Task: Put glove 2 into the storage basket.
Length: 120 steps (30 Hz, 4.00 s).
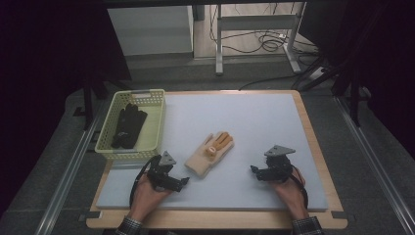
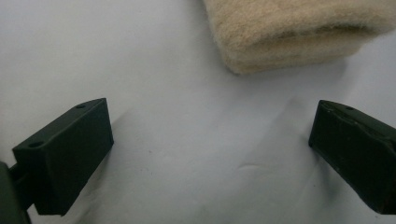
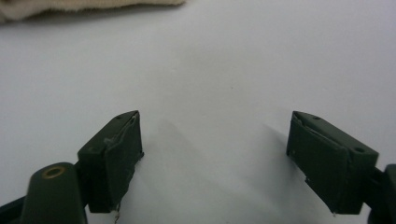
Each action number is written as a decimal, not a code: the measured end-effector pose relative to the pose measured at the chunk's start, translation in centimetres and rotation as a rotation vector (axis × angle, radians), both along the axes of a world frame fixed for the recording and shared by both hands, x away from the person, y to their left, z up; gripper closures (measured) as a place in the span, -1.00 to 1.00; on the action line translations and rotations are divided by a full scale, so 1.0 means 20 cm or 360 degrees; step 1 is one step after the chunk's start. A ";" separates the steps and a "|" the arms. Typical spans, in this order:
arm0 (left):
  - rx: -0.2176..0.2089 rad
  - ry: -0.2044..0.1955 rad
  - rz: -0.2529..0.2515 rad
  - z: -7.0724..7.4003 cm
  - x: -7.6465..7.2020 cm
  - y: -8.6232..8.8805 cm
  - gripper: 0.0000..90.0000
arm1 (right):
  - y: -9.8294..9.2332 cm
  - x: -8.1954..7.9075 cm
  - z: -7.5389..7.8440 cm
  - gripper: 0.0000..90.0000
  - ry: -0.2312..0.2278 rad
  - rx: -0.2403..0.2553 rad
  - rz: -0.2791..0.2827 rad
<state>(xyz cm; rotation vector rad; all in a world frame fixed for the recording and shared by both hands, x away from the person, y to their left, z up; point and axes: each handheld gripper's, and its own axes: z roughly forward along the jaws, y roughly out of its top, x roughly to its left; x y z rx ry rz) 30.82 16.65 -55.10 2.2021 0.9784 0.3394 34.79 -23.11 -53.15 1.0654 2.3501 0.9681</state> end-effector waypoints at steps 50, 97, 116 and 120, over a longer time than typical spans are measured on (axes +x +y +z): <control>-0.0001 0.0130 -0.0080 0.14 0.35 -0.45 -1.00 | 0.00 0.00 -0.01 -0.68 0.0008 0.0003 0.0011; 0.0023 0.0128 0.0001 0.25 0.41 -0.41 0.40 | 0.00 0.00 -0.01 -0.68 0.0004 -0.0001 0.0012; 0.0023 0.0066 0.0129 0.52 0.46 -0.24 0.39 | 0.00 0.00 -0.01 -0.68 0.0004 0.0000 0.0012; 0.0019 0.0043 0.0181 0.58 0.46 -0.18 0.39 | 0.00 0.00 -0.01 -0.68 0.0002 -0.0001 0.0013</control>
